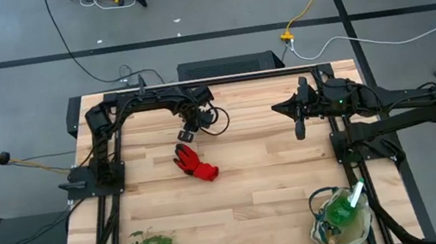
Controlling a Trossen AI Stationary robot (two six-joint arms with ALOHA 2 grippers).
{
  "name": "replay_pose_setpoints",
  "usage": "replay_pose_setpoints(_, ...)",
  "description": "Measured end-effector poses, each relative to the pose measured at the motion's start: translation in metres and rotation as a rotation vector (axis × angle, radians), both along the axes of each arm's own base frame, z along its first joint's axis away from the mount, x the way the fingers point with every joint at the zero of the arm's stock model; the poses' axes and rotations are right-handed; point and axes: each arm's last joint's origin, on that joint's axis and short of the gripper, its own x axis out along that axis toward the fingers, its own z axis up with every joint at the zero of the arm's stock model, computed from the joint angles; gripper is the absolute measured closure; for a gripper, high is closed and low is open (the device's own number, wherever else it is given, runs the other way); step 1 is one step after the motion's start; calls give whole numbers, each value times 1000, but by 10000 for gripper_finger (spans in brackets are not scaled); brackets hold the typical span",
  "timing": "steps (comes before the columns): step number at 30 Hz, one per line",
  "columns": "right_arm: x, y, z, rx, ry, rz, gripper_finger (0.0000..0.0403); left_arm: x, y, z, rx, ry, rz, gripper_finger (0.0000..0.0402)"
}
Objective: Pick & Place Garden tools in Gardening bag
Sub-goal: Put the hand rake into the gardening bag
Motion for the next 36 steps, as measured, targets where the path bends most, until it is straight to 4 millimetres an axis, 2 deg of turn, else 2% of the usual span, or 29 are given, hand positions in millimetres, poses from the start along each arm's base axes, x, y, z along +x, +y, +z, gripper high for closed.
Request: replay_pose_setpoints(36, 0, 0, 0, 0, 0, 0, 403, -1, -1, 0, -7, 16, 2, 334)
